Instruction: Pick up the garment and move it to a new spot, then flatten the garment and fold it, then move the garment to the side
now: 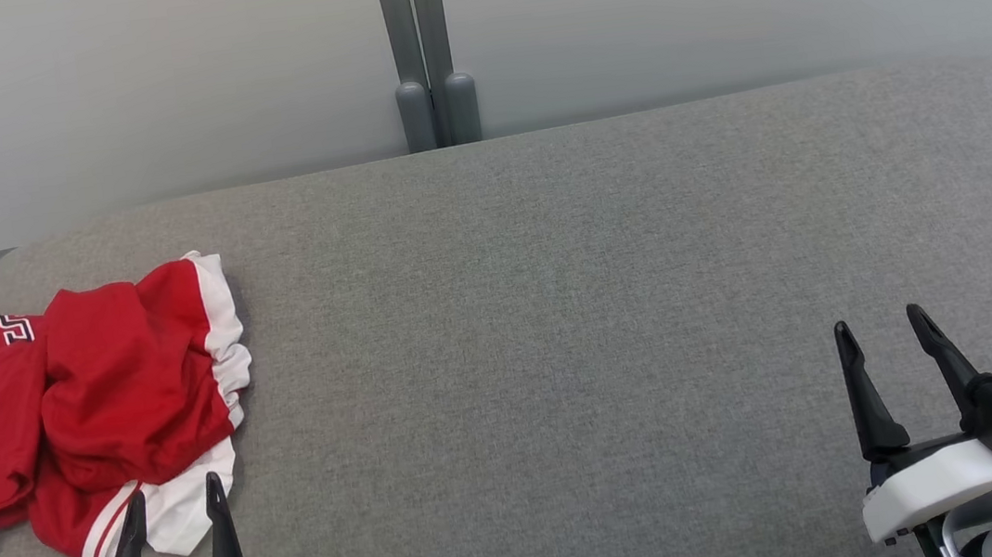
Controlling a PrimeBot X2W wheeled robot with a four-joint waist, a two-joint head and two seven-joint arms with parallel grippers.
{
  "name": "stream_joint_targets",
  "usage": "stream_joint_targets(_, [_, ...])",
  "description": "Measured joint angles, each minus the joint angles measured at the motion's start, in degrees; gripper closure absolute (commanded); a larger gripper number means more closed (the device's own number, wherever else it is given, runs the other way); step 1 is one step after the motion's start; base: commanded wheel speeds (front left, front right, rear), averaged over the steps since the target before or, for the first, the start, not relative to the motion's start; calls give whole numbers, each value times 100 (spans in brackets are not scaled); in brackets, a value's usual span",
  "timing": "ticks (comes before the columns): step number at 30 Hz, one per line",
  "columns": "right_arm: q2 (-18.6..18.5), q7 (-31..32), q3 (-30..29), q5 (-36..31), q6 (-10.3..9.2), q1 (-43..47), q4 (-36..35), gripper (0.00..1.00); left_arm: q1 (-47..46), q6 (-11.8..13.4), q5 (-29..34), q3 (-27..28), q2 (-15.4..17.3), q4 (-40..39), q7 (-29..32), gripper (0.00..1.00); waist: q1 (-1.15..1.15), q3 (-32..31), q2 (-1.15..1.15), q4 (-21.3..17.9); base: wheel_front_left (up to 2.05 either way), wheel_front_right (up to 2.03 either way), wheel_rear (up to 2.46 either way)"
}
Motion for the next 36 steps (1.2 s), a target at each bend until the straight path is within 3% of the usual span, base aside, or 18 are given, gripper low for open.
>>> stream_joint_targets(13, [25, -148, 3, -410, 1, 61, -10, 0, 60, -65, 386, 52, -1, 108, -135, 0, 0, -7, 0, -3, 0, 0, 0])
stream_joint_targets(36, [125, -149, -113, -230, 1, 91, 76, 0, 55, -156, 225, 18, -3, 229, -143, 0, 0, -27, 0, 23, 0, 0, 0])
